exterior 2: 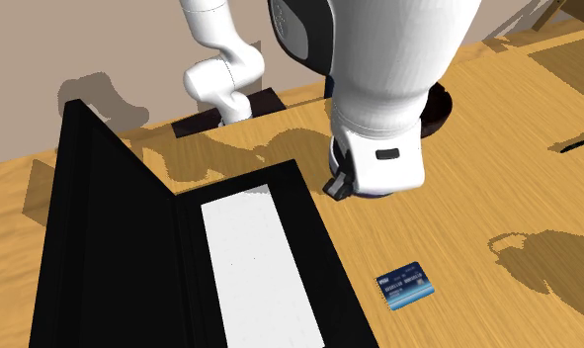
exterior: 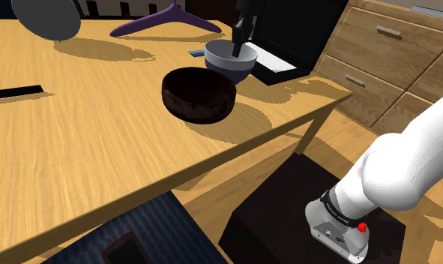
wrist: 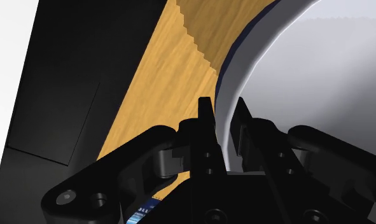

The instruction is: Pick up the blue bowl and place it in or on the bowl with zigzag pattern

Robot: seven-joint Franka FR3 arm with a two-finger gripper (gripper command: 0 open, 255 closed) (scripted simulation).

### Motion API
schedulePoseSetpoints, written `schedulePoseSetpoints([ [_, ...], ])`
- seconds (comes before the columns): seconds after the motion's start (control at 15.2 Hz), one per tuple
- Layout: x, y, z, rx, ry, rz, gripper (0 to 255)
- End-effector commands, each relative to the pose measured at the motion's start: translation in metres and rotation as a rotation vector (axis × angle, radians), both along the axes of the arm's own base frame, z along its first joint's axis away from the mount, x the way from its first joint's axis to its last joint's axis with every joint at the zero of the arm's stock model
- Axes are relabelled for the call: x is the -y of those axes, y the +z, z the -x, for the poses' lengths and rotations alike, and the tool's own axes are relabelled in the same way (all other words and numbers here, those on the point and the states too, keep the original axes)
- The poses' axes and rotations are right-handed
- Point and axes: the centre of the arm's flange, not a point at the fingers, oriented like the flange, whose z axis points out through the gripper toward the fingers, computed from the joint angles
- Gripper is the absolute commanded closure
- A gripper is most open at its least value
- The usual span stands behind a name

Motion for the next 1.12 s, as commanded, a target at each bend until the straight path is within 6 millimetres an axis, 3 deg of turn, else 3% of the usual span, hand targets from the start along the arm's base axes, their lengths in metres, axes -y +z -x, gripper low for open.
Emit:
schedulePoseSetpoints([
  [0.0, 0.000, 0.009, 0.000, 0.000, 0.000, 0.000, 255],
  [1.06, 0.000, 0.094, 0.000, 0.000, 0.000, 0.000, 255],
])
